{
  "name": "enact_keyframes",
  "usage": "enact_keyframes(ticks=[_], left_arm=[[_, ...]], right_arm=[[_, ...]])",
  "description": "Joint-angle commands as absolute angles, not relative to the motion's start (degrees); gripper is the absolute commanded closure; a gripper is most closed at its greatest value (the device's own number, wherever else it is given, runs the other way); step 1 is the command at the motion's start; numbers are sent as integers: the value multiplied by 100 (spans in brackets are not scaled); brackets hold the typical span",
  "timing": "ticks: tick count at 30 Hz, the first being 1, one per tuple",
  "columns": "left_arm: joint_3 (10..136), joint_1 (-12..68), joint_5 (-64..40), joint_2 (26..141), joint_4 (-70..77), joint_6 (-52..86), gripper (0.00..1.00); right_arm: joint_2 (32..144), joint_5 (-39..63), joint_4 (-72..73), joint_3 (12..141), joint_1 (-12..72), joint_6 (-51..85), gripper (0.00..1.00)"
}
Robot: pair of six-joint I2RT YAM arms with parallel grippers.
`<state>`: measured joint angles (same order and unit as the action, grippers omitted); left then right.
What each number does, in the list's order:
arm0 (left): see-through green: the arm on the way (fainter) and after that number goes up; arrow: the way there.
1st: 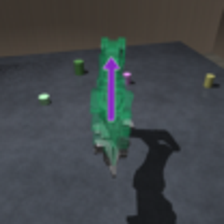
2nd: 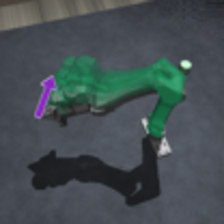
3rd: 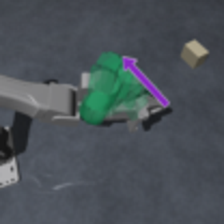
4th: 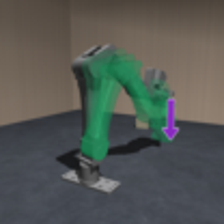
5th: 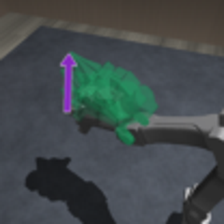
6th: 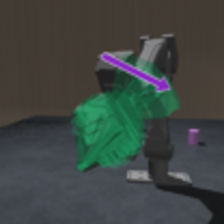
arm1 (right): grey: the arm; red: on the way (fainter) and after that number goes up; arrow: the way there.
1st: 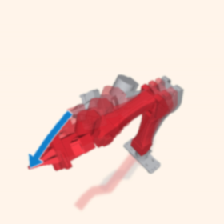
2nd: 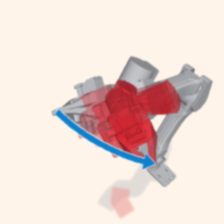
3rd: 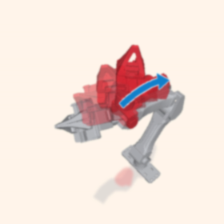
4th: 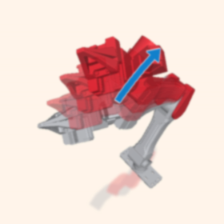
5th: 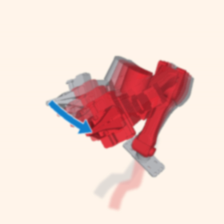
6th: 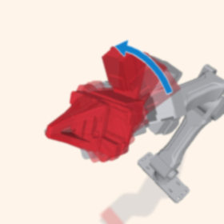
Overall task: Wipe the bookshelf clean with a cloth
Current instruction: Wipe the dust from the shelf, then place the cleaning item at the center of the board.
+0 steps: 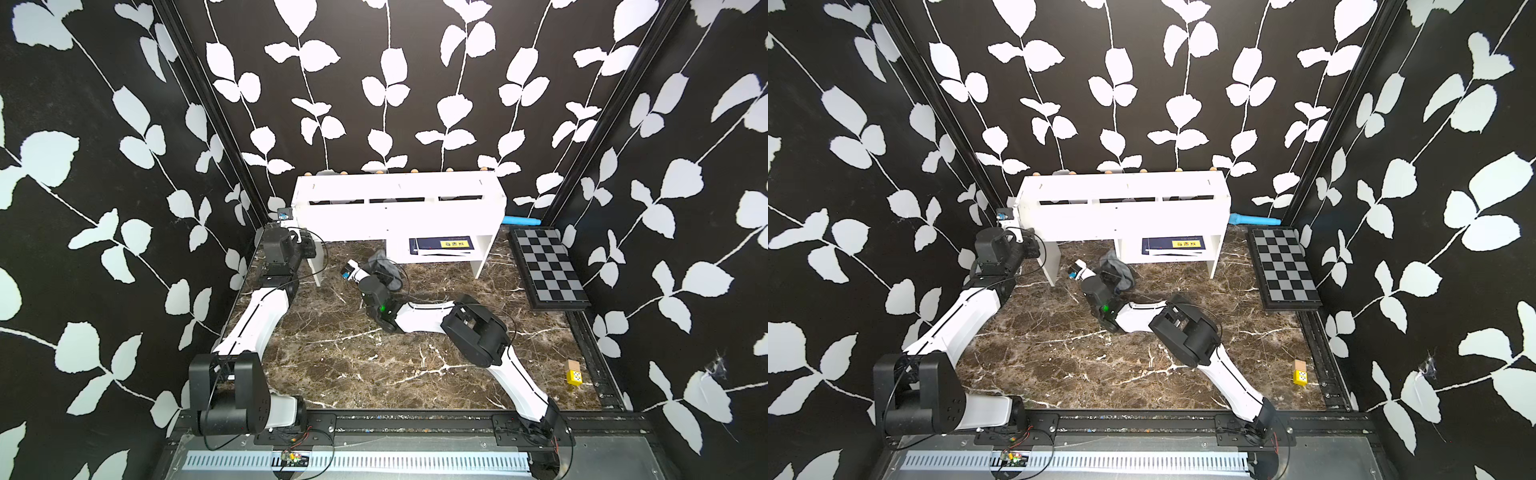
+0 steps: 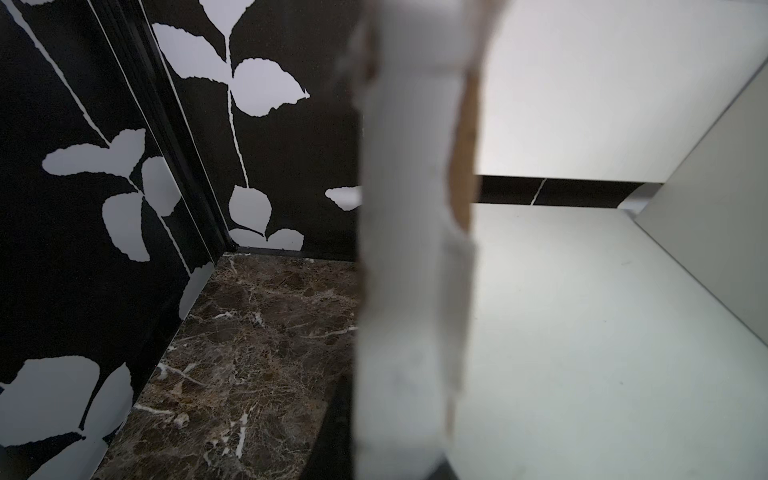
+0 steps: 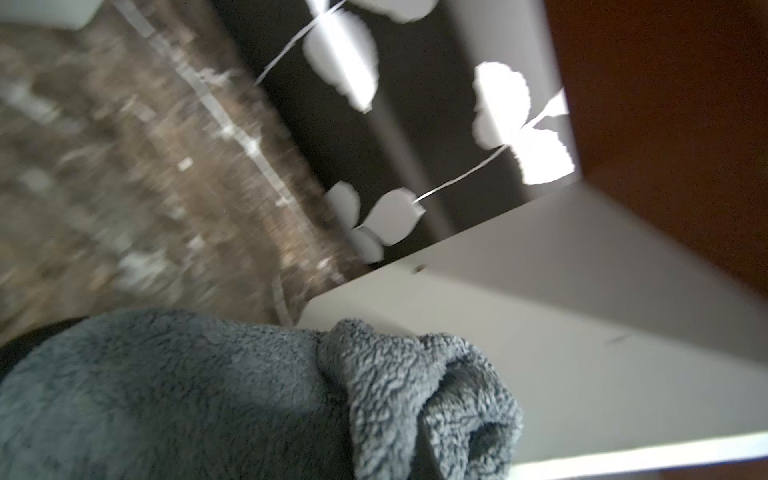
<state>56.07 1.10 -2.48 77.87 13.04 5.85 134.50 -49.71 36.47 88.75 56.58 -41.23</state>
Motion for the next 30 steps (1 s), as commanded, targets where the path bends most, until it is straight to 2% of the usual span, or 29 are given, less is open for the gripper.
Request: enact_keyframes(ticks=[1, 7, 11, 14, 20, 21, 22, 25, 27, 30], left_arm=[[5541, 187, -940, 7548, 1542, 1703, 100], [5532, 191, -967, 7534, 1561, 1723, 100], [5529, 185, -960, 7532, 1559, 1714, 100], [5536, 185, -958, 7541, 1559, 1720, 100], [5574, 189, -942, 7613, 1523, 1783, 100], [5583, 185, -944, 7630, 1508, 1795, 100], [5595, 190, -946, 7649, 1493, 1814, 100], [5632, 190, -932, 7693, 1446, 1829, 100], [5669, 187, -908, 7734, 1402, 1874, 100], [5767, 185, -890, 7813, 1275, 1935, 100]], right_arm=[[12985, -5096, 3131, 8818, 5577, -3203, 100], [12731, -5115, 3683, 9129, 5572, -3946, 100], [12379, -5073, 3617, 9081, 5581, -3710, 100], [12021, -4716, 3134, 8679, 5648, -2992, 100], [11496, -3418, 1435, 8157, 5700, -400, 100], [11458, -3331, 1225, 8152, 5697, -115, 90], [11359, -3237, 1010, 8097, 5698, 193, 70], [10850, -2578, 1014, 7639, 5684, 444, 40], [10450, -2395, 1066, 7277, 5679, 498, 31], [9499, -2423, 1120, 6709, 5605, 486, 21]])
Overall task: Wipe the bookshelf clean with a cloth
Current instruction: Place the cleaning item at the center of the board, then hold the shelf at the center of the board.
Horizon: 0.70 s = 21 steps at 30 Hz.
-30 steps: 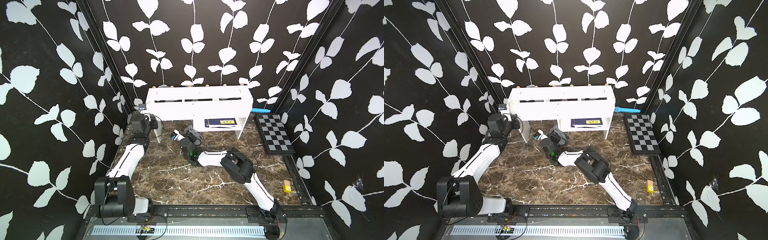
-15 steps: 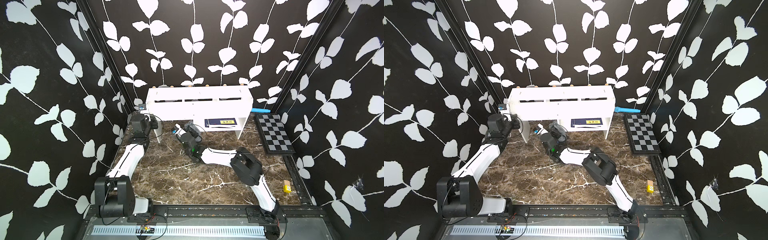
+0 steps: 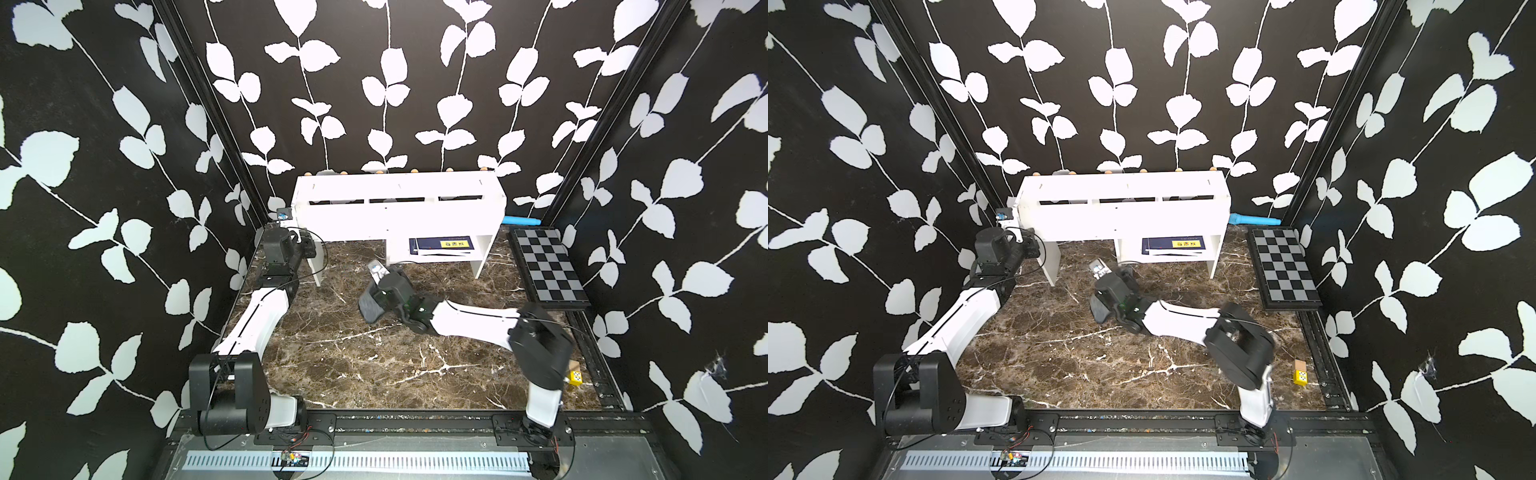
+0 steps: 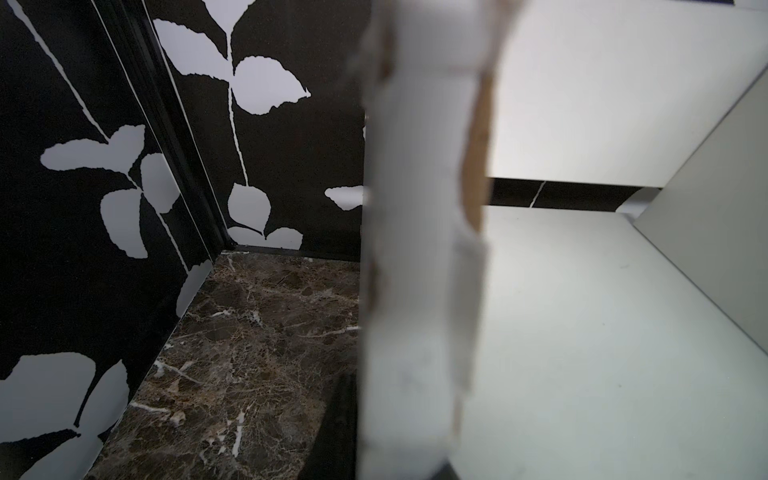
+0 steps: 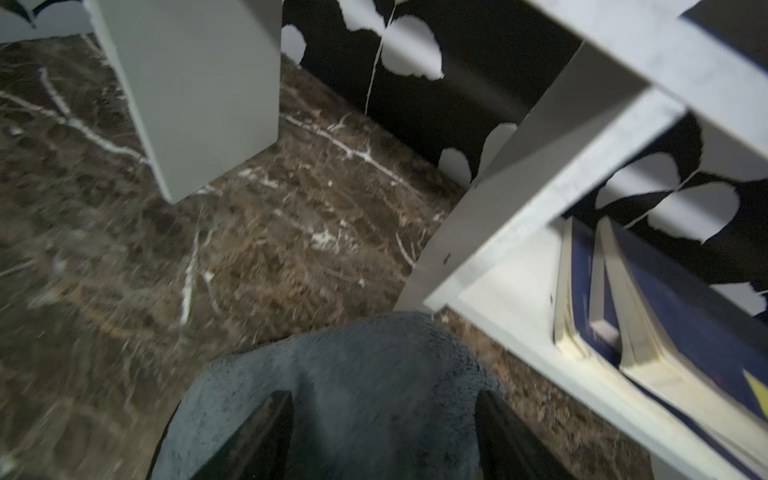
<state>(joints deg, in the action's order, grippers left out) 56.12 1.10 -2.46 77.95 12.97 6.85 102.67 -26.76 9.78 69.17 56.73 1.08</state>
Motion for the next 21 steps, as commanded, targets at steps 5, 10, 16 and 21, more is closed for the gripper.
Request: enact_keyframes(ticks=[5, 10, 16, 21], left_arm=[[5843, 185, -831, 7835, 1157, 1957, 100], [5844, 185, -818, 7801, 1144, 1956, 100], [5838, 186, -846, 7831, 1168, 1959, 100], [5872, 185, -849, 7831, 1118, 1894, 100]], right_arm=[[7667, -2416, 271, 6396, 4469, 1168, 9], [6772, -1798, -618, 6799, 2845, 1498, 9], [7603, -796, -1243, 7896, 1489, 2207, 11], [8371, 121, -859, 8333, 849, 2766, 14]])
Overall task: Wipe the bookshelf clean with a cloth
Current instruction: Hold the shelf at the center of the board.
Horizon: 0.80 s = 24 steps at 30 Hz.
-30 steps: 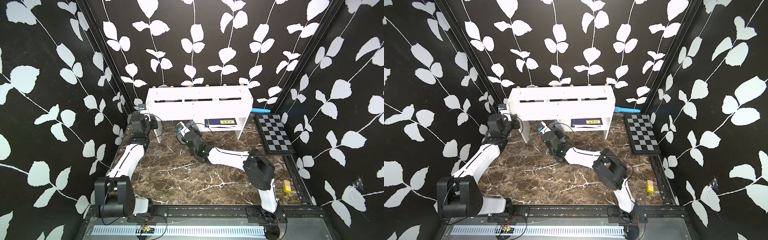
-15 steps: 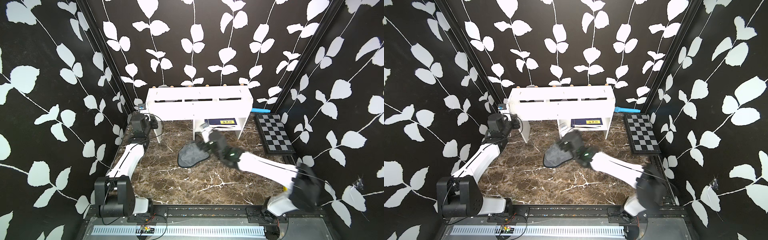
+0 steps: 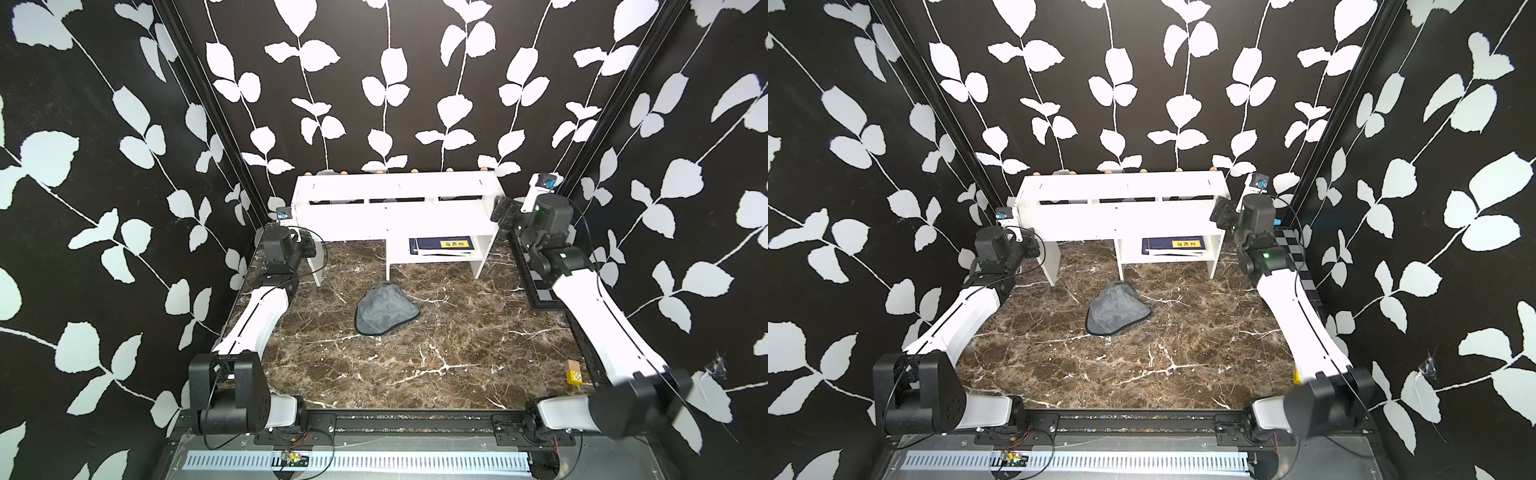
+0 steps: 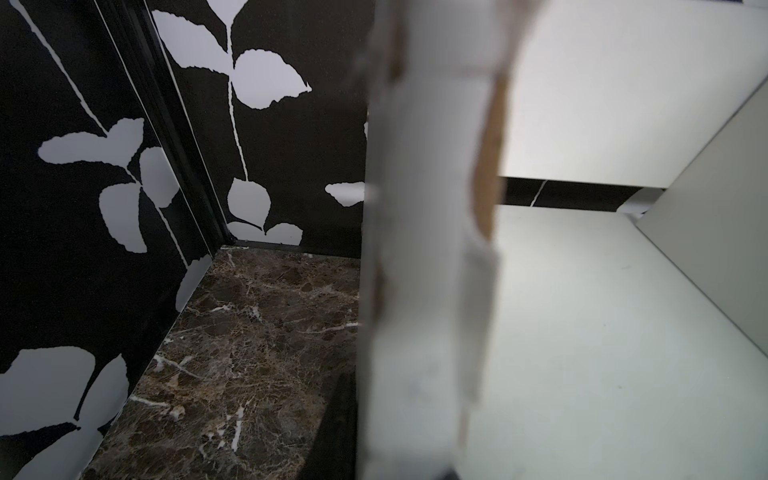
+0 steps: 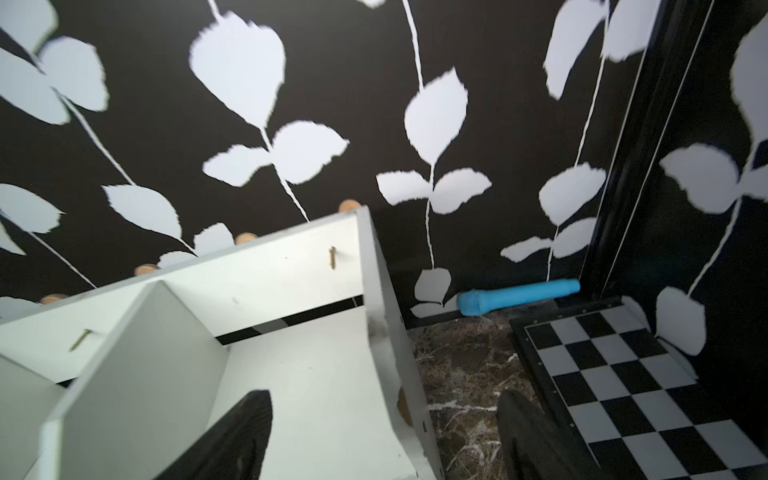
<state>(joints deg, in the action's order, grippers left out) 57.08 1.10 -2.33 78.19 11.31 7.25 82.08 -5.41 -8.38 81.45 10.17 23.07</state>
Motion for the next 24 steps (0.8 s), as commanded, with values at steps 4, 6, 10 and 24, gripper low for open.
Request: enact_keyframes(ticks=[4, 6, 10, 24], left_arm=[[5871, 185, -841, 7840, 1119, 1855, 100], [5888, 186, -837, 7853, 1112, 1826, 100], [5901, 185, -785, 7875, 1064, 1784, 100], [6040, 187, -810, 7963, 854, 1841, 100]], right_arm=[[8877, 318, -857, 8735, 696, 2891, 19], [9105, 315, -929, 8953, 680, 2849, 27], [9481, 387, -862, 9064, 691, 2631, 42], [8861, -651, -1297, 8377, 1138, 1703, 100]])
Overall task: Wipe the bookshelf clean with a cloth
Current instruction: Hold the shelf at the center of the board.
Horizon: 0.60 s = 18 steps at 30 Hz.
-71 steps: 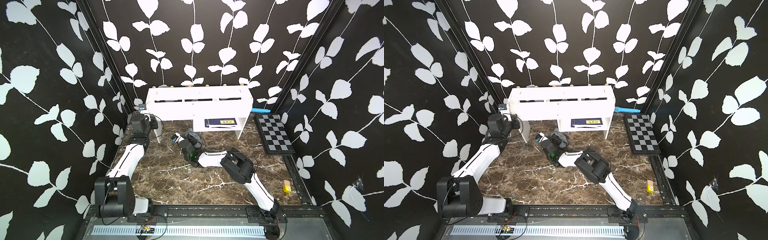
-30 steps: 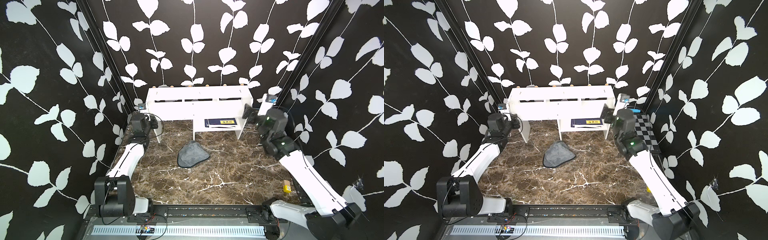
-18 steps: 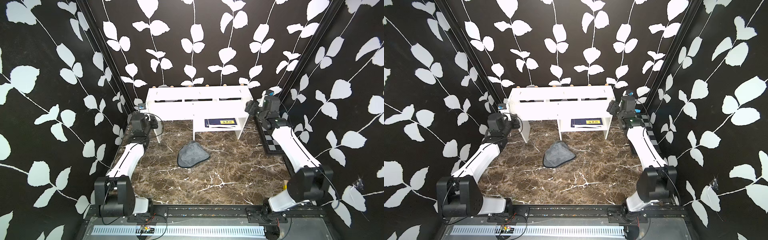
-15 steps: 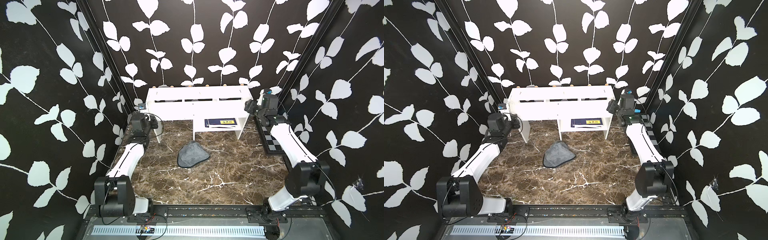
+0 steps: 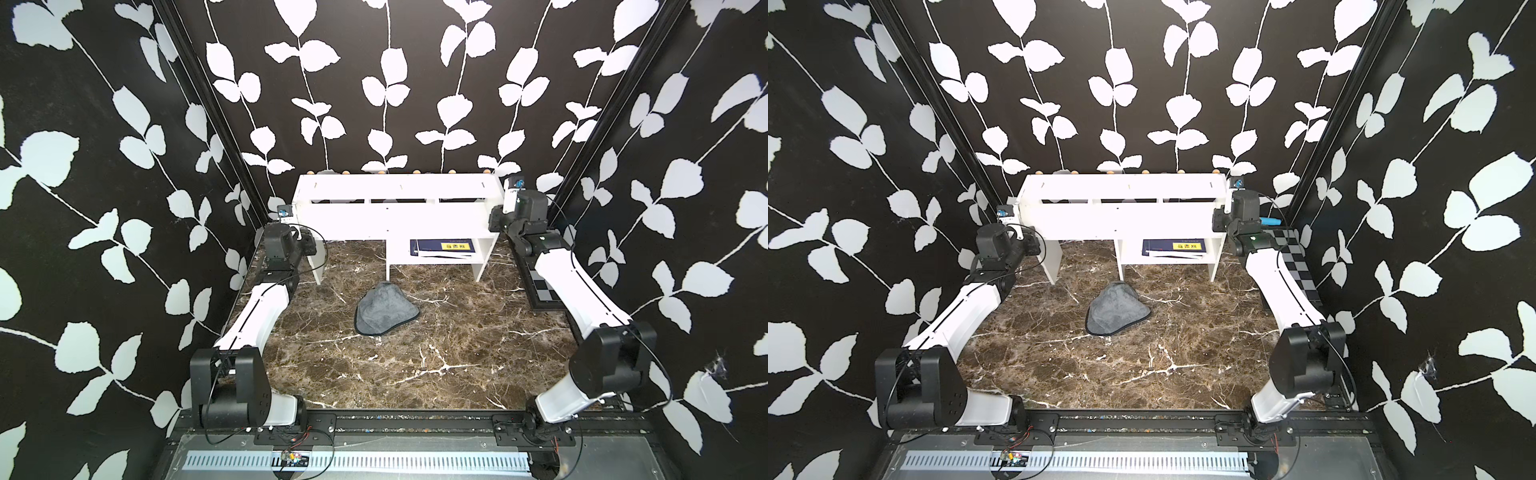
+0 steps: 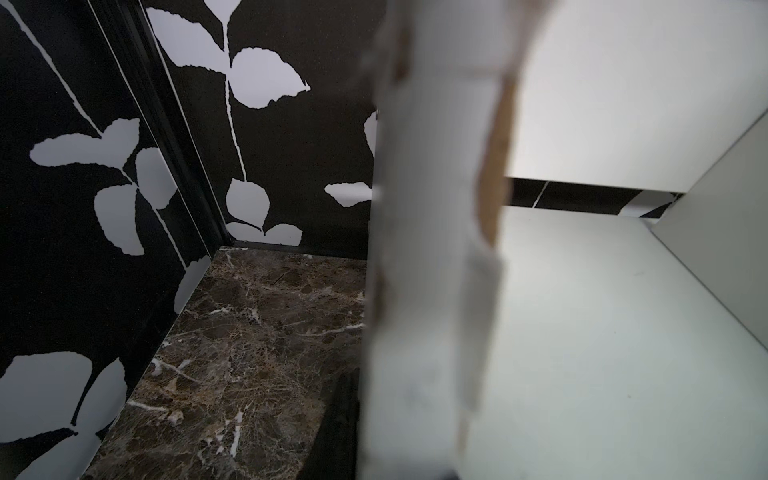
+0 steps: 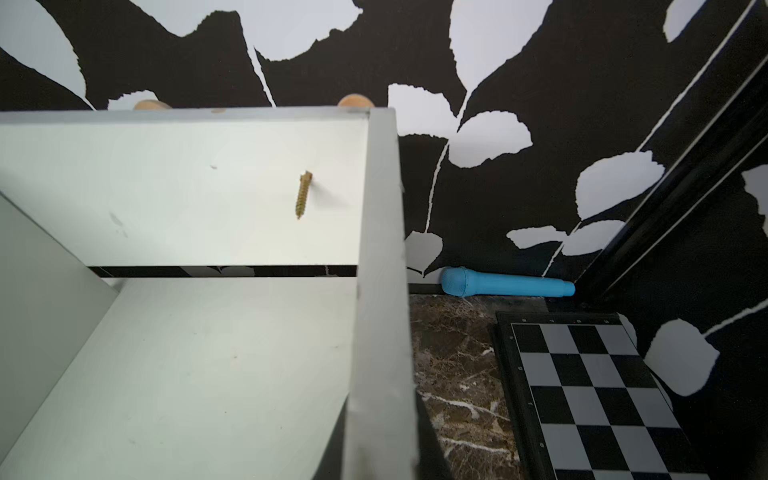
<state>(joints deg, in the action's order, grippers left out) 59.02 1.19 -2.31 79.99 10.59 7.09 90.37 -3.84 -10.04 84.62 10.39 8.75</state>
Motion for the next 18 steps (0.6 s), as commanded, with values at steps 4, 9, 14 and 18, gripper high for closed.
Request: enact_keyframes(ticks=[4, 9, 14, 18], left_arm=[[6074, 185, -880, 7897, 751, 1882, 100], [5855, 271, -534, 7020, 490, 1926, 58], [4836, 274, -294, 5353, 152, 2383, 30], [4306, 292, -253, 4188, -511, 2382, 21]], right_arm=[[8865, -722, -1474, 8482, 1181, 1706, 100], [9115, -860, -1795, 8705, 1174, 1732, 100], [9018, -698, -1639, 8528, 1102, 1951, 100], [9049, -635, -1716, 8619, 1075, 1905, 100]])
